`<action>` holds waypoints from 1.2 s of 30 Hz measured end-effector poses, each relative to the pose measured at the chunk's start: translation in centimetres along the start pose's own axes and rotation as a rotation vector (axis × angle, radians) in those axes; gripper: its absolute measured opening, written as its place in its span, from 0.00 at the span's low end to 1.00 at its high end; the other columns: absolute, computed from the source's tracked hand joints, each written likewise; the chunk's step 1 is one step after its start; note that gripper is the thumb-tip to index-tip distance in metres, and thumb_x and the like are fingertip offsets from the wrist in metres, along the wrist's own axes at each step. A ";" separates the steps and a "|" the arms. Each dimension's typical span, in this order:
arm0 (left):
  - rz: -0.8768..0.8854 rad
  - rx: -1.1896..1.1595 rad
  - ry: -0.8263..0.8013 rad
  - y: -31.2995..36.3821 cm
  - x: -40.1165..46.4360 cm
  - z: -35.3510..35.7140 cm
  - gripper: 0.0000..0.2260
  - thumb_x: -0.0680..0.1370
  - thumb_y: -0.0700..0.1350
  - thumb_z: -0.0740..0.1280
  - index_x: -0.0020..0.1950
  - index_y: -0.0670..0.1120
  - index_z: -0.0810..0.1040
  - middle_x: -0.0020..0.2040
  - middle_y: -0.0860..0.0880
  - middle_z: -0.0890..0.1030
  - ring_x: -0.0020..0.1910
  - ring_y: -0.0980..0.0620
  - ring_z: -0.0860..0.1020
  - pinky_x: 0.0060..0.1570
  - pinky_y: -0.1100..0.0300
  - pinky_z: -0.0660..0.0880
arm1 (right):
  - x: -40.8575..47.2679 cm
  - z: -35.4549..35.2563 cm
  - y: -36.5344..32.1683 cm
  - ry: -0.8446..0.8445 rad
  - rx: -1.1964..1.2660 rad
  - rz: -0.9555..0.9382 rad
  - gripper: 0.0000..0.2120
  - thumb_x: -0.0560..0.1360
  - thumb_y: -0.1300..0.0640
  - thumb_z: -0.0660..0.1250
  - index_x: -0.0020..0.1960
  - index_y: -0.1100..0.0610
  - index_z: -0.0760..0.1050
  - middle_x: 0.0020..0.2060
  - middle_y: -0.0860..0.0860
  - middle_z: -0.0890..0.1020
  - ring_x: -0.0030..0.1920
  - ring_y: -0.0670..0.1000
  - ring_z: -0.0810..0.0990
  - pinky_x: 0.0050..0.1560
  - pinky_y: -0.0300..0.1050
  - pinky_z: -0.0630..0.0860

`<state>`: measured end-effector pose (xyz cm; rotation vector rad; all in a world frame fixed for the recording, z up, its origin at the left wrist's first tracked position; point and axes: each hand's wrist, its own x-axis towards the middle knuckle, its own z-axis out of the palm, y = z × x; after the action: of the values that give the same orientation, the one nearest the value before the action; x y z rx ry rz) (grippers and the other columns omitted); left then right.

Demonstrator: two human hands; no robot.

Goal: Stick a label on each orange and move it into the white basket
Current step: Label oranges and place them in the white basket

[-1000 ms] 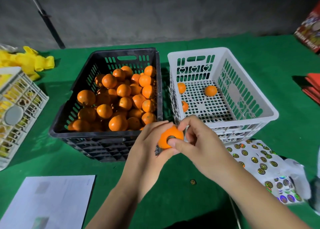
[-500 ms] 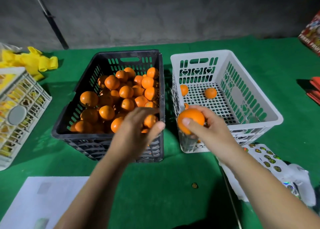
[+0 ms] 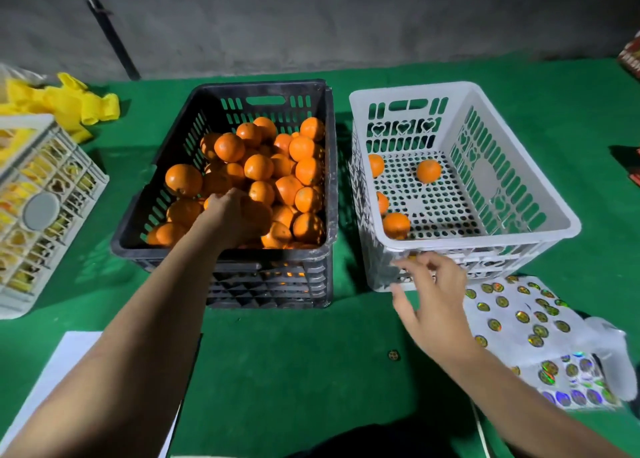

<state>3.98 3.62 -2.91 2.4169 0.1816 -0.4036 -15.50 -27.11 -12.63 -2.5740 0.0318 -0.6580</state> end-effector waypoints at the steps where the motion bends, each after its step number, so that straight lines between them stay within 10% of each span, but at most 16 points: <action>1: 0.080 -0.062 0.077 0.1 -0.7 -0.3 0.26 0.80 0.51 0.72 0.75 0.46 0.70 0.70 0.41 0.72 0.64 0.40 0.75 0.61 0.47 0.77 | -2.7 0.8 0.5 -0.066 -0.050 -0.034 0.15 0.77 0.54 0.68 0.63 0.52 0.79 0.59 0.54 0.71 0.59 0.57 0.71 0.58 0.49 0.64; 4: 0.365 -0.144 0.362 1.4 -4.6 0.0 0.33 0.73 0.54 0.79 0.74 0.53 0.69 0.67 0.47 0.68 0.58 0.51 0.72 0.55 0.59 0.74 | -7.7 2.6 2.2 -0.509 -0.135 0.099 0.19 0.77 0.58 0.70 0.67 0.51 0.79 0.57 0.52 0.74 0.56 0.56 0.75 0.55 0.49 0.72; 9: 0.513 -0.716 0.219 3.1 -11.4 4.1 0.29 0.72 0.53 0.80 0.68 0.55 0.72 0.63 0.52 0.76 0.53 0.57 0.83 0.46 0.62 0.82 | -9.0 4.4 3.1 -0.841 -0.186 0.123 0.22 0.84 0.53 0.63 0.78 0.52 0.68 0.65 0.51 0.72 0.66 0.53 0.72 0.69 0.48 0.73; 16: 0.448 -0.648 -0.150 0.7 -16.0 11.0 0.35 0.69 0.59 0.81 0.72 0.66 0.68 0.68 0.51 0.75 0.58 0.53 0.84 0.53 0.65 0.80 | -9.0 5.2 3.5 -0.871 -0.248 0.075 0.04 0.82 0.60 0.64 0.57 0.56 0.75 0.55 0.51 0.75 0.54 0.52 0.75 0.59 0.47 0.77; 22: 0.379 -0.550 -0.178 -0.4 -16.5 12.5 0.29 0.71 0.56 0.80 0.65 0.72 0.70 0.68 0.59 0.70 0.56 0.60 0.81 0.52 0.70 0.76 | -5.9 2.8 1.2 -0.751 0.199 0.549 0.10 0.79 0.61 0.64 0.45 0.46 0.75 0.40 0.44 0.80 0.40 0.45 0.77 0.42 0.39 0.73; 28: 0.399 -0.532 -0.173 0.1 -16.9 11.7 0.30 0.72 0.57 0.79 0.67 0.73 0.68 0.67 0.59 0.72 0.57 0.59 0.81 0.57 0.61 0.75 | 0.4 -5.2 -5.0 -0.162 0.899 0.448 0.04 0.76 0.56 0.75 0.44 0.51 0.81 0.36 0.52 0.79 0.38 0.49 0.77 0.43 0.39 0.75; 36: 0.487 -0.524 -0.134 2.0 -17.5 11.1 0.31 0.72 0.53 0.81 0.68 0.70 0.70 0.56 0.57 0.85 0.57 0.59 0.83 0.58 0.71 0.76 | 3.6 -8.9 -9.1 -0.262 0.921 0.241 0.11 0.76 0.62 0.75 0.44 0.45 0.82 0.35 0.47 0.80 0.38 0.45 0.76 0.42 0.36 0.74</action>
<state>-14.70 -5.51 -3.94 1.8283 -0.3203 -0.2497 -17.24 -23.57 0.01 -1.7020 -0.0394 -0.1604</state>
